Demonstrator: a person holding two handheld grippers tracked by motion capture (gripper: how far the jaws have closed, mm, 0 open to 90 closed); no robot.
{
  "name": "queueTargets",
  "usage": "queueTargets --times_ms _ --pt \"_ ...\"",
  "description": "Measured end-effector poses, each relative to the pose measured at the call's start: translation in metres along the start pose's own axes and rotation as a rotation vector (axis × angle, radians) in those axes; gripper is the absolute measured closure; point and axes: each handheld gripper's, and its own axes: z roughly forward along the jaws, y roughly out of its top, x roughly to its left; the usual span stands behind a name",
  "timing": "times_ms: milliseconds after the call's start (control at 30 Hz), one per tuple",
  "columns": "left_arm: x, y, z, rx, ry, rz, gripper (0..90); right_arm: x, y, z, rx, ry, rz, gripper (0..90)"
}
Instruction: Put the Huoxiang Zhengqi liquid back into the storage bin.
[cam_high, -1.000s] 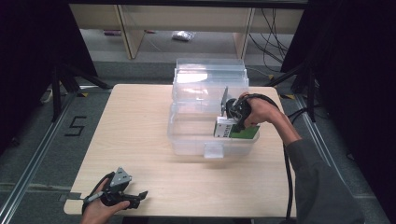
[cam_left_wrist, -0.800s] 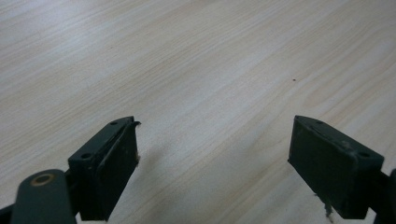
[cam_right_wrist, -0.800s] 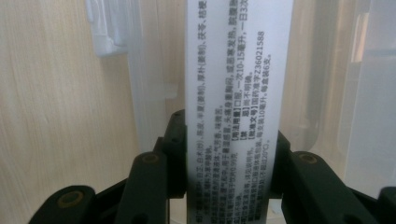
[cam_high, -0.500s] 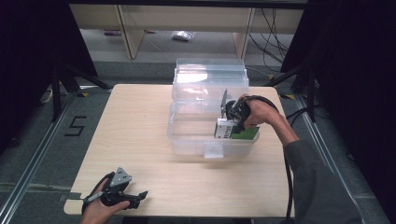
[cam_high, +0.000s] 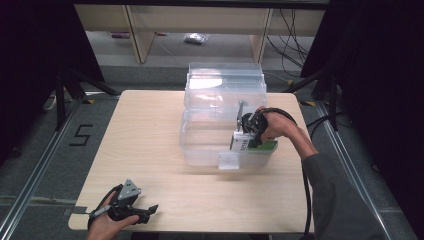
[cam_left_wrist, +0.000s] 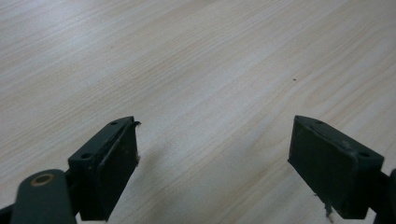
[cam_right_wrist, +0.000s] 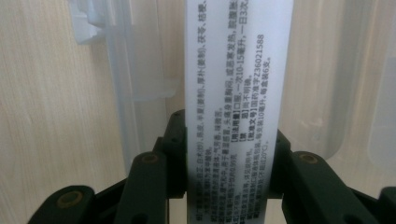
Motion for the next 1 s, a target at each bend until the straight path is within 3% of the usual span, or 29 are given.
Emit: queueTargets --times_ms 67,100,167,267,400,500,567,633,733,833,867,900,933,1000 --pt "0.0 0.0 0.0 0.0 0.0 -0.001 15.1 0.0 -0.001 0.002 -0.007 0.008 0.003 63.6" --pt "0.0 0.0 0.0 0.0 0.0 0.0 15.1 -0.002 -0.001 0.004 -0.03 0.006 -0.032 63.5" --pt "0.0 0.0 0.0 0.0 0.0 -0.001 15.1 -0.002 -0.001 0.006 -0.037 0.005 -0.041 63.5" --pt "0.0 0.0 0.0 0.0 0.0 -0.001 15.1 -0.001 -0.001 0.008 -0.027 0.01 -0.023 63.2" --pt "0.0 0.0 0.0 -0.001 0.0 -0.001 15.1 -0.001 -0.001 0.011 -0.039 0.016 -0.037 62.8" --pt "0.0 0.0 0.0 0.0 -0.001 0.0 15.1 0.001 -0.001 0.011 -0.011 0.016 0.011 61.9" --pt "0.0 0.0 0.0 0.0 0.0 -0.001 15.1 -0.001 -0.001 0.011 -0.04 0.022 -0.027 60.7" --pt "0.0 0.0 0.0 0.0 0.001 -0.001 15.1 0.0 -0.002 0.007 -0.056 0.034 0.003 58.3" --pt "0.0 0.0 0.0 -0.001 0.001 0.001 15.1 -0.001 -0.005 -0.001 -0.048 0.038 -0.007 56.5" --pt "-0.001 0.0 0.001 -0.014 -0.002 -0.016 15.1 0.0 -0.009 -0.008 -0.054 0.033 0.025 54.9" --pt "0.0 0.0 0.0 0.001 0.0 0.002 15.1 0.0 -0.01 -0.01 -0.076 0.03 0.025 54.9" --pt "0.0 0.0 0.0 -0.001 0.0 0.0 15.1 0.001 -0.011 -0.013 -0.08 0.023 0.05 54.6" --pt "0.0 0.0 0.0 -0.001 0.001 0.0 15.1 -0.001 -0.012 -0.014 -0.097 0.028 0.027 53.7" --pt "0.0 0.0 0.0 -0.001 0.0 0.0 15.1 0.0 -0.014 -0.016 -0.104 0.029 0.054 52.7"
